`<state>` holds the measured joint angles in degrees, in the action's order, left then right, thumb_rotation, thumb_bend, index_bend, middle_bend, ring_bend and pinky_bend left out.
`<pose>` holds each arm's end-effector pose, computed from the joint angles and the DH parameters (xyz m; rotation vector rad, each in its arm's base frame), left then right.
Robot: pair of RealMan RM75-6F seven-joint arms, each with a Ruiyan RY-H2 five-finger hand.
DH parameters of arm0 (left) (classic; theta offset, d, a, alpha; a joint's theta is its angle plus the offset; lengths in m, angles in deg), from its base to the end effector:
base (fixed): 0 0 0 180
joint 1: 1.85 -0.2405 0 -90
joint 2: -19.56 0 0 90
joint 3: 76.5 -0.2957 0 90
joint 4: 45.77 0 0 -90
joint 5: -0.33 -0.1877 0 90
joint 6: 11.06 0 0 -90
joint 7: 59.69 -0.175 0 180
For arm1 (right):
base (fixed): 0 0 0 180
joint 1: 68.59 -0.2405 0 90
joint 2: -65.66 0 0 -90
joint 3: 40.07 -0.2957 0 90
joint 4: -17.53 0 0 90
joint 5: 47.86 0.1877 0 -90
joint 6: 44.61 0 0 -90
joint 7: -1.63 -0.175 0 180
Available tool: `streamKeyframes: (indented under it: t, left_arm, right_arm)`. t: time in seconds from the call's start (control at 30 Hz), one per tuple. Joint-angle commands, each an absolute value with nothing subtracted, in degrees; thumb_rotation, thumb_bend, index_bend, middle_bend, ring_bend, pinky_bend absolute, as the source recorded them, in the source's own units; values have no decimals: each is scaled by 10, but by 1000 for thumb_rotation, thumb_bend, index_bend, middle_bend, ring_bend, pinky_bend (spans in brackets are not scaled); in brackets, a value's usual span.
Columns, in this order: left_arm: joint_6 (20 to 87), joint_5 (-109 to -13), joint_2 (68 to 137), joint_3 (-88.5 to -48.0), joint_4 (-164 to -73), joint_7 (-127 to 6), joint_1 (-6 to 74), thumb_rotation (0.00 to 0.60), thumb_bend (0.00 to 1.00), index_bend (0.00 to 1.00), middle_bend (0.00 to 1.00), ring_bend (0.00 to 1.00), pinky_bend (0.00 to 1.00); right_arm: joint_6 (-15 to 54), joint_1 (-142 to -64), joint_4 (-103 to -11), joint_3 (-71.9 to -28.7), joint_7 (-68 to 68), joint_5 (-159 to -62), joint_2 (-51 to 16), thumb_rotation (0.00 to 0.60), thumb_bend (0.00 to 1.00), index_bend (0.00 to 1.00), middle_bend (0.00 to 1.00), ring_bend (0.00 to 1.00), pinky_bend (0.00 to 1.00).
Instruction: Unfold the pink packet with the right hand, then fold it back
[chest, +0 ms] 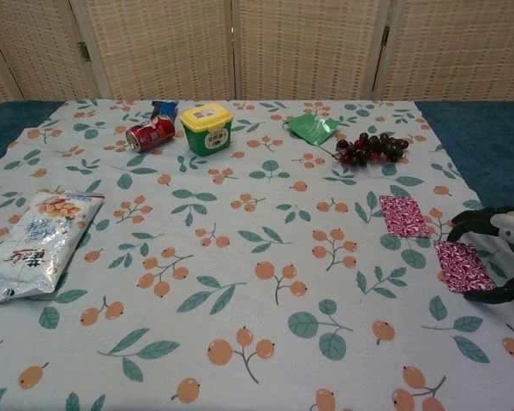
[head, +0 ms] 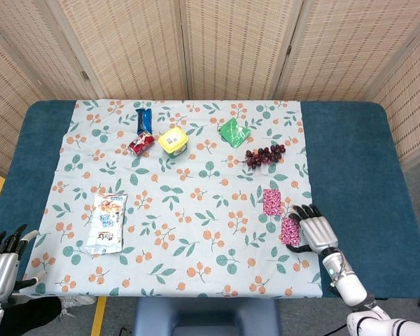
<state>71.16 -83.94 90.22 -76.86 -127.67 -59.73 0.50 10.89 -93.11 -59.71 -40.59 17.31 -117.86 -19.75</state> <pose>-0.3848 0.1872 0.1578 -1.4054 -0.9653 -0.7397 -0.3315 -0.3028 0.0063 1.7951 -1.0583 0.5574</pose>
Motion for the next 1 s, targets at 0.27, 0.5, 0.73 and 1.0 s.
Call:
streamKeyframes:
  t: [0.27, 0.5, 0.73, 1.0]
  left_arm:
    - [712, -840, 903, -769, -1277, -598, 5, 600, 215, 193, 87, 166, 0]
    - [713, -841, 902, -769, -1279, -599, 5, 600, 216, 193, 87, 166, 0]
    - [712, -840, 902, -769, -1281, -602, 4, 600, 215, 193, 87, 166, 0]
    - [711, -837, 901, -769, -1285, -607, 4, 600, 215, 193, 87, 166, 0]
  right_arm:
    - [123, -925, -616, -408, 166, -1190, -186, 418, 245, 239, 115, 0, 0]
    - [121, -938, -644, -430, 150, -1193, -166, 417, 244, 239, 115, 0, 0]
    - [89, -975, -638, -467, 153, -1166, -163, 419, 244, 239, 115, 0, 0]
    - [28, -1022, -575, -491, 161, -1117, -200, 418, 244, 239, 113, 0, 0]
